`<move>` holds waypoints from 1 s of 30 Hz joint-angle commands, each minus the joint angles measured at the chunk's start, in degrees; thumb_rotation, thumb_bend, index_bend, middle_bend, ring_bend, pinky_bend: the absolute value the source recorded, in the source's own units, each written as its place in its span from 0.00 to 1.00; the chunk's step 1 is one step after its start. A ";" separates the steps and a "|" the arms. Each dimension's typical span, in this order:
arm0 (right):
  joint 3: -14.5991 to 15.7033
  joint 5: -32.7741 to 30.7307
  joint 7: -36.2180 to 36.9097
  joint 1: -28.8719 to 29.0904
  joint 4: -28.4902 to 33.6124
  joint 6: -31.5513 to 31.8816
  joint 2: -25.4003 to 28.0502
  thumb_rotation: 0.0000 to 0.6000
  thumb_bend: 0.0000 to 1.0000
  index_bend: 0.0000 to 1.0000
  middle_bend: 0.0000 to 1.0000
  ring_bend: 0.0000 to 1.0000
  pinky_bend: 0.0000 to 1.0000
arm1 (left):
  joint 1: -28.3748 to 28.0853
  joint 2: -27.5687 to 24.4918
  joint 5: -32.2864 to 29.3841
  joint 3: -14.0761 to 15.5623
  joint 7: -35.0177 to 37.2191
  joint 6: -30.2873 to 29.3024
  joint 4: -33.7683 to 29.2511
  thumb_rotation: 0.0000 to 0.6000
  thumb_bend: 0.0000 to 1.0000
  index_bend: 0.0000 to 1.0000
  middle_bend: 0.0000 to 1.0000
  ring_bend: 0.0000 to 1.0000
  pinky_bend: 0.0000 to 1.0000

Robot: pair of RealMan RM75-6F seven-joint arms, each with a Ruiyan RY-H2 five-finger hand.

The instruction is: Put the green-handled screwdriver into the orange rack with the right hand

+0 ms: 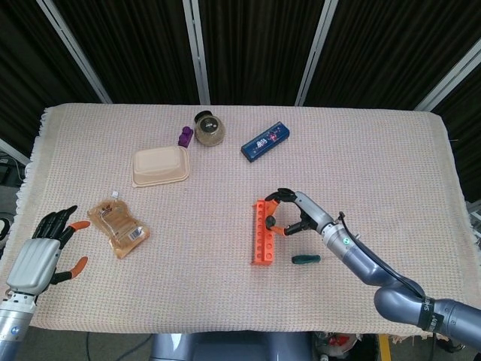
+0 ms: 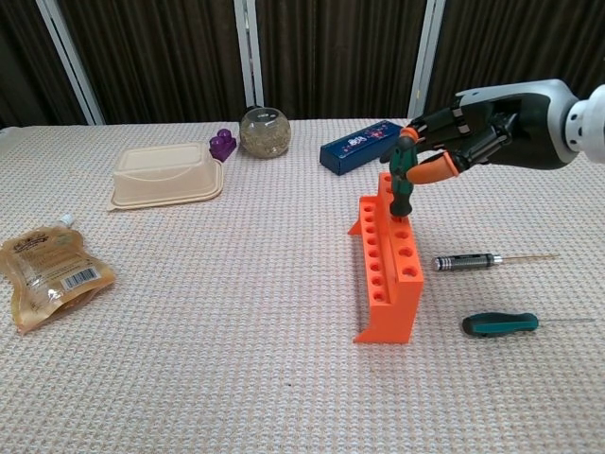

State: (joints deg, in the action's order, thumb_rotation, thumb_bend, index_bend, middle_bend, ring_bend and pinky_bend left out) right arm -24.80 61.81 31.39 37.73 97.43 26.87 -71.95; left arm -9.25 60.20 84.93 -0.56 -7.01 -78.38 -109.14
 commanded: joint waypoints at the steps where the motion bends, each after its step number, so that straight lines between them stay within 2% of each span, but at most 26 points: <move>1: 0.52 -0.22 -0.06 0.22 -0.16 0.36 -0.19 1.00 0.30 0.60 0.21 0.00 0.00 | 0.04 -0.03 0.01 0.07 0.23 0.01 0.12 1.00 0.32 0.22 0.00 0.00 0.00; 13: 2.12 -1.01 0.07 1.28 -0.50 1.27 -0.38 1.00 0.29 0.54 0.19 0.00 0.00 | 0.07 0.00 0.10 0.23 0.63 0.06 0.61 1.00 0.32 0.22 0.00 0.00 0.00; 27: 2.63 2.53 1.83 0.96 1.59 1.59 2.30 1.00 0.15 0.25 0.08 0.00 0.00 | 0.32 -0.34 0.48 0.22 1.02 -0.57 0.44 1.00 0.32 0.22 0.00 0.00 0.00; 30: 2.16 3.88 2.97 0.39 2.81 1.97 3.65 1.00 0.14 0.22 0.06 0.00 0.00 | 0.44 -0.63 0.59 0.19 1.17 -0.85 0.30 1.00 0.32 0.22 0.00 0.00 0.00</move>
State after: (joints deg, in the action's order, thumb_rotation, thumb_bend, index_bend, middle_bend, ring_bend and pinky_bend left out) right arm -22.37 65.13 33.90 38.43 99.71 28.56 -68.87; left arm -8.85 59.60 85.51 -0.36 -5.87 -79.17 -108.82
